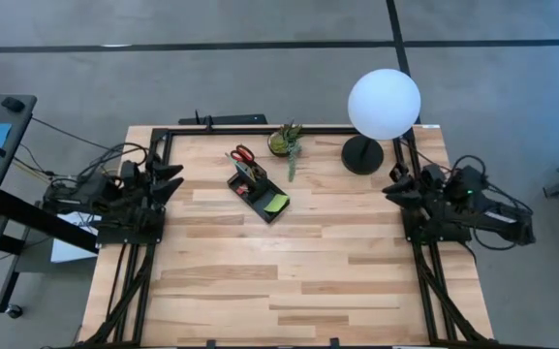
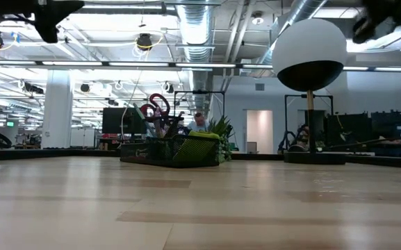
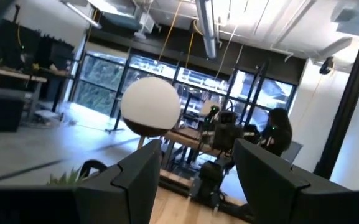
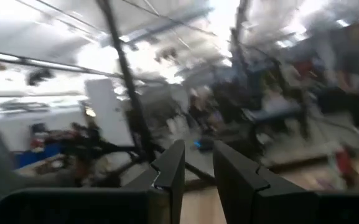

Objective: Pick and place office supplies into organizer
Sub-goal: Return to Home Position

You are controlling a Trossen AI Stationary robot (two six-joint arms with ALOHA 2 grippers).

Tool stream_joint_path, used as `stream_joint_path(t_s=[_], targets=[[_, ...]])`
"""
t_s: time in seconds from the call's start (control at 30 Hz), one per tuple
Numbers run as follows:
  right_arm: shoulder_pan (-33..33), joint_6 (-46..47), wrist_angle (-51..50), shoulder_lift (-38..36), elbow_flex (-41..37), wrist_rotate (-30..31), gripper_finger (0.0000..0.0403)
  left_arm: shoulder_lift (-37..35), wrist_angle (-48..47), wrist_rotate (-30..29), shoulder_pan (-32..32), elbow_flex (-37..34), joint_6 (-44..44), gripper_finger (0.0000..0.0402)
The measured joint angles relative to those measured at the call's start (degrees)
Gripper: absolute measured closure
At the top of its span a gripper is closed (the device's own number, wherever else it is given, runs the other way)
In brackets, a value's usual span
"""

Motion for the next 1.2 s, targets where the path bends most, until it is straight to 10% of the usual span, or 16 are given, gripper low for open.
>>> stream_joint_path(t_s=[0.8, 1.2], targets=[[0.0, -3.6, 7.9, 0.0, -12.6, 6.3, 0.0326, 0.0, 12.8, -0.3, 0.0, -16.3, -8.7, 0.0203], [0.0, -3.9, 4.0, 0.2, -13.6, 5.9, 0.0326, 0.0, 2.1, 0.0, 0.0, -16.3, -10.6, 0.0203]])
